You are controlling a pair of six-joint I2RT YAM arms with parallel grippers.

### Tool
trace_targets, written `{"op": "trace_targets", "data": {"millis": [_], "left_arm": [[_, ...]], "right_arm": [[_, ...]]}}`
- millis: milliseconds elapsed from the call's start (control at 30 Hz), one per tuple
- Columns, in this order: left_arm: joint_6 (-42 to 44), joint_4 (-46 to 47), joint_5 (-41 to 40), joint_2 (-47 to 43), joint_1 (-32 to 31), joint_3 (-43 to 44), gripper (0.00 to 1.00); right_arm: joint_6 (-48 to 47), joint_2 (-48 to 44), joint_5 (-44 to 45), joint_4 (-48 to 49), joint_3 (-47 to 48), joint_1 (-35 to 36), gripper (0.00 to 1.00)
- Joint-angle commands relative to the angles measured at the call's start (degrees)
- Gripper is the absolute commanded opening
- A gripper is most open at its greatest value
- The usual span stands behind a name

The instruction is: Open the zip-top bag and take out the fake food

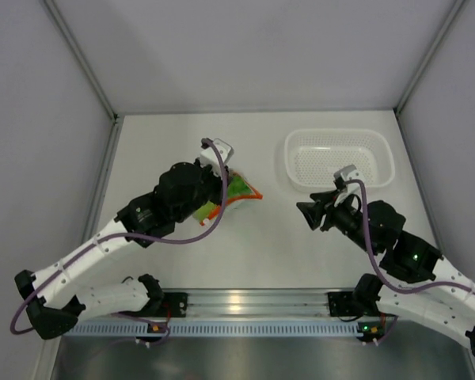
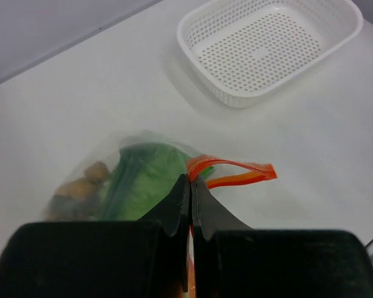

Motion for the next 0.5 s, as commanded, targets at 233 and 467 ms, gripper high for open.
{"op": "trace_targets", "data": {"millis": [233, 467], "left_arm": [[-22.12, -1.17, -13.74, 12.5, 0.06, -0.4, 0.0], [-32.85, 5.15, -12.7, 15.07, -0.03, -4.71, 0.0]], "right_arm": [[15.62, 4.4, -0.91, 4.22, 1.64, 0.65, 0.59], [25.38, 5.18, -0.13, 6.69, -3.81, 0.65, 0.59]]}}
